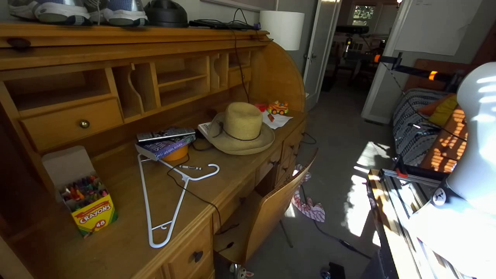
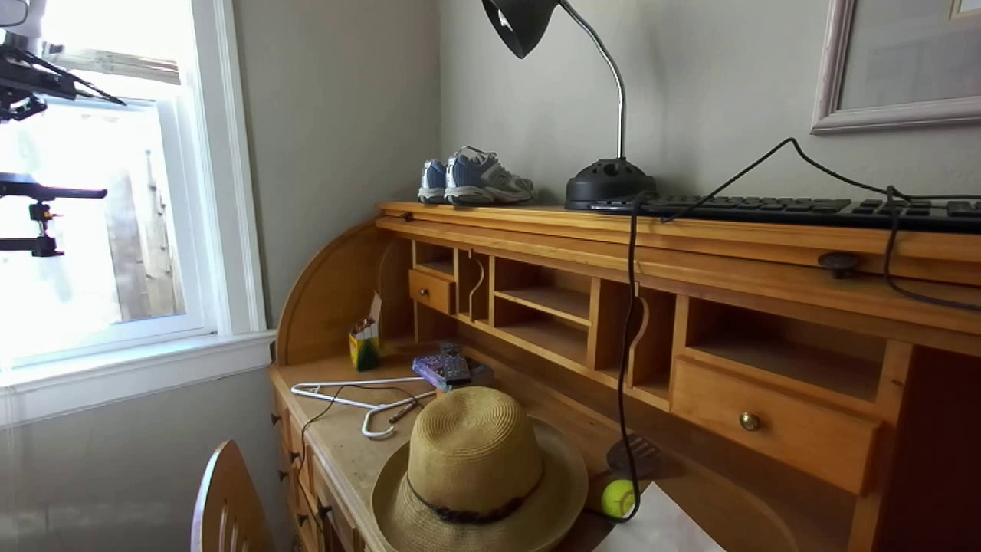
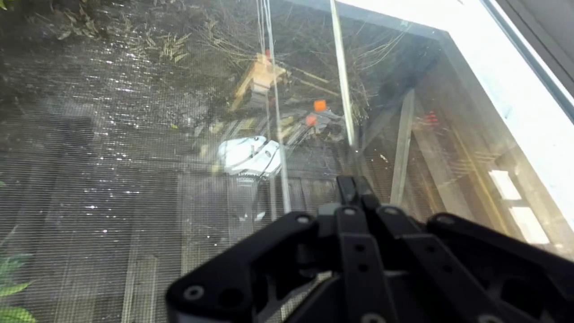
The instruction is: Drop the blinds
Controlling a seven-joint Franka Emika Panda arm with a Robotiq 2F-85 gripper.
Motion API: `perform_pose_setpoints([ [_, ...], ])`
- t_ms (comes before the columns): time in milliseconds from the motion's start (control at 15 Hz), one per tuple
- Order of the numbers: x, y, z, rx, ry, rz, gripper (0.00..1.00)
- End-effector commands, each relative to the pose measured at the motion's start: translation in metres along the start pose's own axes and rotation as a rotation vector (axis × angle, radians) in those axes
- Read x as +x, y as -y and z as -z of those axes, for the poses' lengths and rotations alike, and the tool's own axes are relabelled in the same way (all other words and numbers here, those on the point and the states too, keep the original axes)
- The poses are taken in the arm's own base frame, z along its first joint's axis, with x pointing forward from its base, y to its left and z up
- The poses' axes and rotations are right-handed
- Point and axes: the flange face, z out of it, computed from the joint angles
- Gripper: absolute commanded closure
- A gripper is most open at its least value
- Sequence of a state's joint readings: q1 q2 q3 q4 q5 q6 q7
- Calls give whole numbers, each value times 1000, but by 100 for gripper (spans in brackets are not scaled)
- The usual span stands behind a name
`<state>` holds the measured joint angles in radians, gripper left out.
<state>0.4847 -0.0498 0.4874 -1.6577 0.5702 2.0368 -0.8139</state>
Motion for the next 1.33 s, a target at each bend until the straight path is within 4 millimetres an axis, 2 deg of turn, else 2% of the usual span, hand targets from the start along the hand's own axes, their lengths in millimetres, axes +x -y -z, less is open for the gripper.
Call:
perform_pose_setpoints([
  [0, -26, 4, 9, -146, -3, -126, 100],
  [133, -41, 6, 4, -201, 11, -203, 100],
  [400, -66, 30, -29, -256, 127, -365, 100],
  [800, -55, 80, -46, -336, 142, -577, 100],
  [1133, -47, 120, -73, -219, 155, -634, 100],
  [1267, -44, 125, -74, -198, 134, -640, 100],
])
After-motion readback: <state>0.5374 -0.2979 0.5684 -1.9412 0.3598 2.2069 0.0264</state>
